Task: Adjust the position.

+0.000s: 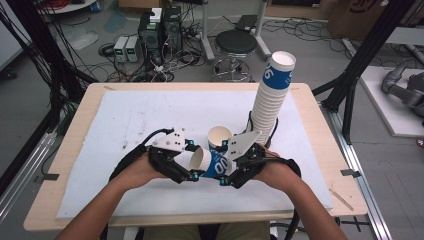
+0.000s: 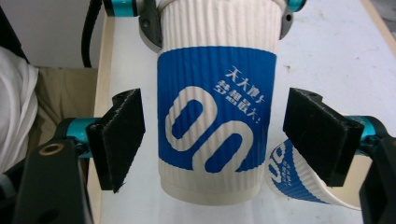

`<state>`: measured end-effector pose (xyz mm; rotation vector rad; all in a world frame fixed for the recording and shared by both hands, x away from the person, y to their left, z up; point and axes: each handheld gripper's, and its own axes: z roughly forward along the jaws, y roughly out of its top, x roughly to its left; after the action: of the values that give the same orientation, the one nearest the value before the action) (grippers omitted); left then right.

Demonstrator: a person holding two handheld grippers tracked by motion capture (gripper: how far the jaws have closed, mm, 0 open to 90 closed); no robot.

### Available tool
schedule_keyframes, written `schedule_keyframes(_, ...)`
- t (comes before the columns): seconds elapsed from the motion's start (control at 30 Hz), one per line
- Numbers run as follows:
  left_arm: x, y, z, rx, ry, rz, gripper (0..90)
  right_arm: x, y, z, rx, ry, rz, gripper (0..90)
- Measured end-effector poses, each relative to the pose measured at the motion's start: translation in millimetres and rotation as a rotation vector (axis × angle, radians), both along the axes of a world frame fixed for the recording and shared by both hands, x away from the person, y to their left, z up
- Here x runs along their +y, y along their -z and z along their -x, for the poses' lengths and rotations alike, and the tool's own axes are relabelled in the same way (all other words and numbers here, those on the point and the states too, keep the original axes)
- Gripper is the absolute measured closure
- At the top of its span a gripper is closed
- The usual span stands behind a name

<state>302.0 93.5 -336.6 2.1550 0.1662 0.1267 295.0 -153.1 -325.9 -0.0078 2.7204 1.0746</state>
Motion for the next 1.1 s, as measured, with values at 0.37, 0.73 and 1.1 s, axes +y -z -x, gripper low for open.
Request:
schedule_keyframes(0.37,-6.8,2.3,0.4,-0.005,0.001,-0.040,26.5,10.4,7.6,1.7,-0.020,-0.006,0.088,24.3)
schedule_keyframes(0.73,-14.9,7.2,3.0,-0.015,-0.006,-0.081,26.5,16.4,13.1,3.3,-0.052,0.004,0.151,29.8)
schedule_keyframes(1.1,-17.8,12.1,4.5,-0.006,-0.036,-0.033,20.6,14.8,19.0,5.9,-0.056,0.039,0.151,30.7)
